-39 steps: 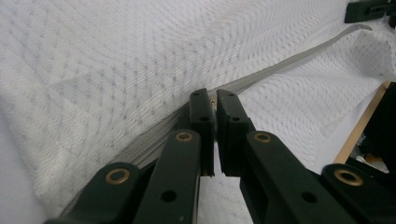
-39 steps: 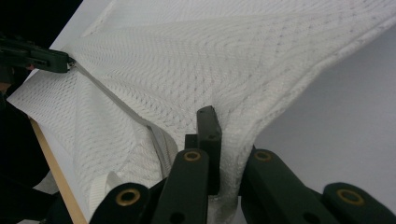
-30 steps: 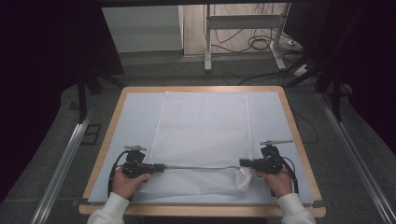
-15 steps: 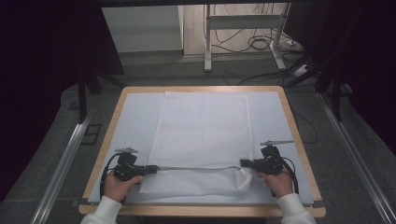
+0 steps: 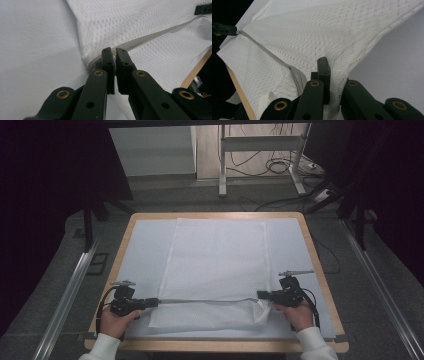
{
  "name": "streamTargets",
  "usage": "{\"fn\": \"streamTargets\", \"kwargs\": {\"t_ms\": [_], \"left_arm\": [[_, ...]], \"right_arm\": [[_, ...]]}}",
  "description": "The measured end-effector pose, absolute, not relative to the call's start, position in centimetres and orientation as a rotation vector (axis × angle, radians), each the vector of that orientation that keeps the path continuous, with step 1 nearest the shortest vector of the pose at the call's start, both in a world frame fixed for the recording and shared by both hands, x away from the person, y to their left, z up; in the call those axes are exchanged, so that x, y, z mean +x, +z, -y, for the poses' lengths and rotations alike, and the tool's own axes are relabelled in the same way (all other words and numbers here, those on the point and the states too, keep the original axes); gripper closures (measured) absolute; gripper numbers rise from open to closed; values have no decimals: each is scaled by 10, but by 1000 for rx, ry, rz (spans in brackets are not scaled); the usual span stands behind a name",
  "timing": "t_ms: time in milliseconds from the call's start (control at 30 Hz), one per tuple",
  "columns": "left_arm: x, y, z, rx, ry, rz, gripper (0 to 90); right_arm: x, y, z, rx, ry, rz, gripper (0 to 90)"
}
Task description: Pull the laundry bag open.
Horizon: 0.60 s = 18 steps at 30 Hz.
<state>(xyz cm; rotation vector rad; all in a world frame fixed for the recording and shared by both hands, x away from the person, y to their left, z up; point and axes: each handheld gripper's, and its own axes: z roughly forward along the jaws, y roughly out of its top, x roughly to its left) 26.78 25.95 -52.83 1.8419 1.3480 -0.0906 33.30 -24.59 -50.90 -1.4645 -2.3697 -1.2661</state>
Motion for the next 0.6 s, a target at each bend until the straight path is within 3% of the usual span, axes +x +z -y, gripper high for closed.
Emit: {"fn": "streamTargets", "kwargs": {"t_ms": [600], "left_arm": [[265,-532,-266,1895,-20,-1389,865]], "right_arm": [[333,-511,244,-1463,-1250,2381,885]]}}
